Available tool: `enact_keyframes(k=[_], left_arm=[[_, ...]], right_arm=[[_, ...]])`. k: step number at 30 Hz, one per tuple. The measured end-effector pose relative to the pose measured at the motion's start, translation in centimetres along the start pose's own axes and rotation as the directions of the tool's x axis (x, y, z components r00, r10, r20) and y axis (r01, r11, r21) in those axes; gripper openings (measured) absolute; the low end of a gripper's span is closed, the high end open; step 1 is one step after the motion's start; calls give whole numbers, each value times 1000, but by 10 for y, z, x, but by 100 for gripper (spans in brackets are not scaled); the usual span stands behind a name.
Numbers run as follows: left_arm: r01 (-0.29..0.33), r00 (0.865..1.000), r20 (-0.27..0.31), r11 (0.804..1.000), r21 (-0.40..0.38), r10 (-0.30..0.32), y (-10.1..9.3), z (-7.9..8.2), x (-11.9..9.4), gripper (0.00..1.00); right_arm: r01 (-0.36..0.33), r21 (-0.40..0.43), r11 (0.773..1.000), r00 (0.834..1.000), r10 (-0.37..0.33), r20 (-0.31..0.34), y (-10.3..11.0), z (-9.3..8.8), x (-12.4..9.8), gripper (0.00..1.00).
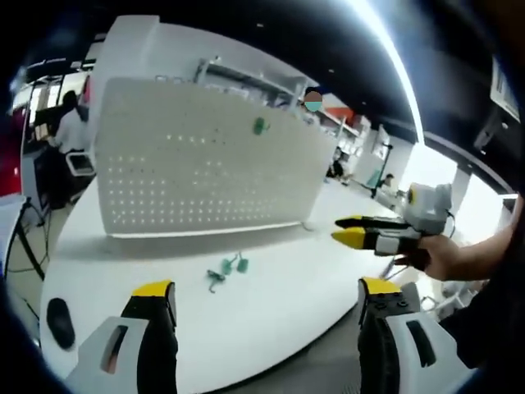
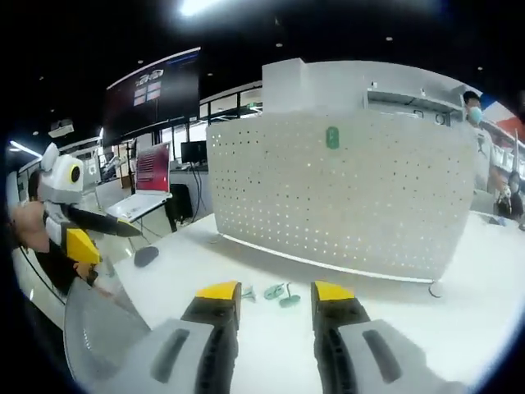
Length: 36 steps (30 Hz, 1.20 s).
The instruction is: Insert the hook assembly into the mounting plate slot until the hook locks in place.
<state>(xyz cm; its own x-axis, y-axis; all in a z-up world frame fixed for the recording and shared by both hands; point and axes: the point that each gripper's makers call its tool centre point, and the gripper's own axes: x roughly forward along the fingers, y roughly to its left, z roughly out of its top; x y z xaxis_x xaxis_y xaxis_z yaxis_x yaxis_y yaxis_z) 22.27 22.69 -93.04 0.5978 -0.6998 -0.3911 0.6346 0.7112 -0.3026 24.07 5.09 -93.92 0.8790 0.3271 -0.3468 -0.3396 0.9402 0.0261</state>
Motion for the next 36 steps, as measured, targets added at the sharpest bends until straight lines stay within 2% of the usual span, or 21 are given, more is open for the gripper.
enact_keyframes(k=[4,7,9,14,23,27,34,35,36], left_arm=[[11,1000,-23,1000,-10,-11,-1,-8,3,95],[16,998,-64,1000,1,-16,-2,-19,7,95],[20,996,-92,1000,7,-19,-2,-26,9,95],[20,993,-113,1000,-4,-20,2,-33,13,94],[2,992,-129,999,-38,-6,12,-39,16,94],[-18,991,-137,998,-54,11,18,-41,12,94],[-66,989,-135,995,-78,55,33,-43,5,94],[-70,989,-136,994,-84,58,35,-44,5,94],[-73,989,-137,993,-90,60,35,-45,6,94]], right_arm=[[-12,22,1000,999,13,-47,3,-18,-3,32],[-29,23,999,997,30,-74,5,-28,-2,32],[-47,41,998,995,50,-89,8,-33,2,31],[-65,47,997,990,71,-121,8,-44,19,29],[-69,67,995,980,80,-183,3,-70,70,26],[-70,147,987,976,98,-192,1,-76,94,25],[-74,132,989,967,104,-233,-6,-86,136,24],[-95,130,987,956,127,-265,-4,-93,143,24],[-99,107,989,953,125,-277,-5,-95,147,23]])
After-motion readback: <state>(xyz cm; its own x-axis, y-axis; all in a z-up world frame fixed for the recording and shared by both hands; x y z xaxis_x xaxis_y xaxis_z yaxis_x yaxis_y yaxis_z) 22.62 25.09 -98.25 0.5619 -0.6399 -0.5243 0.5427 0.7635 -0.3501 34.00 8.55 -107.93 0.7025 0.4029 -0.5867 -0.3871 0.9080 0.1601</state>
